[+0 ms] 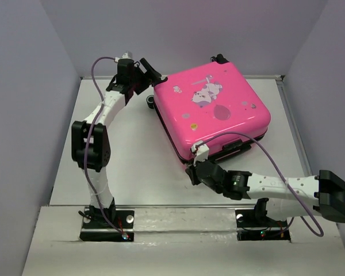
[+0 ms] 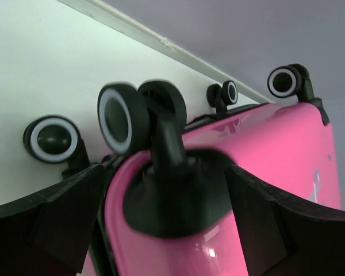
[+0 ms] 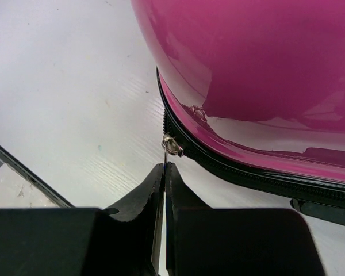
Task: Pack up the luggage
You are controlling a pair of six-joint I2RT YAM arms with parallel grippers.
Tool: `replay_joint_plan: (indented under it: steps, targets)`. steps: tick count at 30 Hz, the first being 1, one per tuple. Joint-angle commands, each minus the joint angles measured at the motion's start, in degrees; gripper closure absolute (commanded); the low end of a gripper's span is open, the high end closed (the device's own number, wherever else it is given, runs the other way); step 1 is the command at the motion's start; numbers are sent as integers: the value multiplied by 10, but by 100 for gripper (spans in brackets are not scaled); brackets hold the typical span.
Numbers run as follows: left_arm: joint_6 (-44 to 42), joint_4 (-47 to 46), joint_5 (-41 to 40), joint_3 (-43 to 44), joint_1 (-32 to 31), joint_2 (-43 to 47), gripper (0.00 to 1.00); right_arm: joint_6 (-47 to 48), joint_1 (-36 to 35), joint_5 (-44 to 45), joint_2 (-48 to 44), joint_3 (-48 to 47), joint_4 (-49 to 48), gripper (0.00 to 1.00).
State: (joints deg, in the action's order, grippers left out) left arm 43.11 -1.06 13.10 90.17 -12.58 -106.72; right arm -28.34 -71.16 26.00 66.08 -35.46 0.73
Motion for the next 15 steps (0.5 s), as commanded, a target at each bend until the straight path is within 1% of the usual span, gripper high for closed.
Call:
replay_joint_plan:
  steps: [1, 4, 6, 9, 11, 14, 15]
  targets:
    - [-3, 71, 34, 137, 1, -63, 4, -15, -23, -64, 2, -7, -74, 93]
    - [10, 70, 49, 197, 0, -112, 4, -17, -23, -72, 5, -6, -75, 93]
    - [17, 89, 63, 244, 0, -153, 4, -19, -23, -73, 7, -2, -76, 93]
    - [36, 82, 71, 261, 0, -176, 6, -21, -23, -74, 8, 0, -77, 93]
    - [53, 54, 79, 256, 0, -184, 12, -22, -23, -74, 10, 1, -78, 93]
    - [86, 35, 89, 267, 0, -199, 20, -26, -23, -75, 10, 4, -79, 93]
    - [93, 31, 92, 282, -2, -212, 20, -27, -23, -75, 11, 5, -79, 93]
